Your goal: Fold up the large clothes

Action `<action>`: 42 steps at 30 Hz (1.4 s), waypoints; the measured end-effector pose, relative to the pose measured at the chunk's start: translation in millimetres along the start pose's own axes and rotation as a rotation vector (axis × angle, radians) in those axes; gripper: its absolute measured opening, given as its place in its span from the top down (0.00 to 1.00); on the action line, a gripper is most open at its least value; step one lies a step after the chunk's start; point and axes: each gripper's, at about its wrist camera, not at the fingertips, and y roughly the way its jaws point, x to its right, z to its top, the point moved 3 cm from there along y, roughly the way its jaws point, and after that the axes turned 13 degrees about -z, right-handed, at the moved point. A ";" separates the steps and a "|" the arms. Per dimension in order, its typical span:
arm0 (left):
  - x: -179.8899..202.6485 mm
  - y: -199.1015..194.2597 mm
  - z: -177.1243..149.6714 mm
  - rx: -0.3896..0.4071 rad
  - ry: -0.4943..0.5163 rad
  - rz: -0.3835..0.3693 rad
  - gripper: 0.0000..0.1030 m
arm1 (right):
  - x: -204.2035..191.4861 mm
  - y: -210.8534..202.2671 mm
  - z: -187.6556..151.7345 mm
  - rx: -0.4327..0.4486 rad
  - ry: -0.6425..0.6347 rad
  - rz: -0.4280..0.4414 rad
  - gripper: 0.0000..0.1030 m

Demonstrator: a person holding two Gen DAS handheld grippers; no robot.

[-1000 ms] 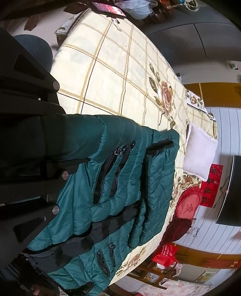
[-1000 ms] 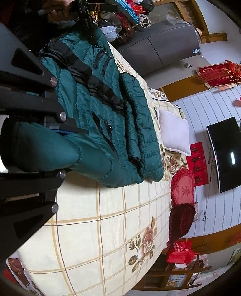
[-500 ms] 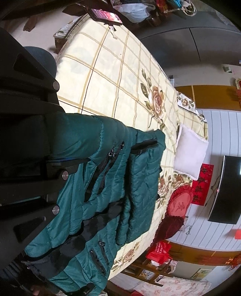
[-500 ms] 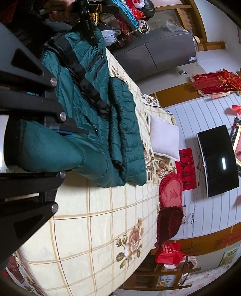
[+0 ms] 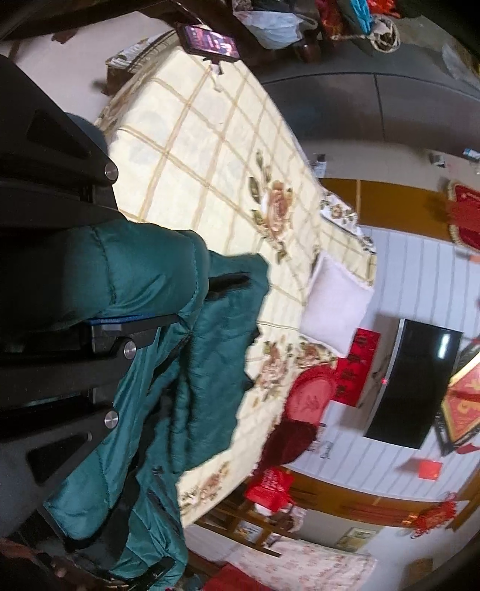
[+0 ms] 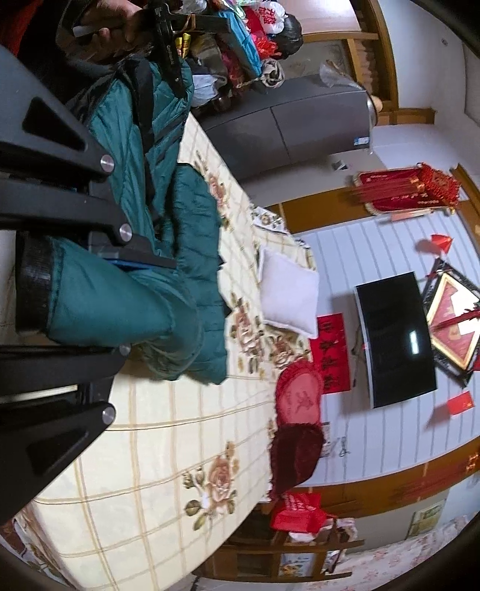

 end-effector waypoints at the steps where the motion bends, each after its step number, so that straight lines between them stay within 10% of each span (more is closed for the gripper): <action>1: 0.9 -0.9 5.9 0.017 0.005 -0.002 0.85 | -0.1 0.8 4.0 0.009 0.007 0.002 0.83; 17: -39.0 157.4 101.7 -0.026 -0.089 0.025 0.85 | 22.6 168.2 61.8 -0.087 0.179 -0.054 0.83; 34: -78.4 316.6 113.5 -0.131 -0.059 0.098 0.79 | 28.1 385.6 44.9 -0.368 0.117 -0.190 0.83; 42: -84.7 337.5 112.1 -0.185 -0.091 0.070 0.76 | 31.9 407.8 34.8 -0.401 0.153 -0.154 0.77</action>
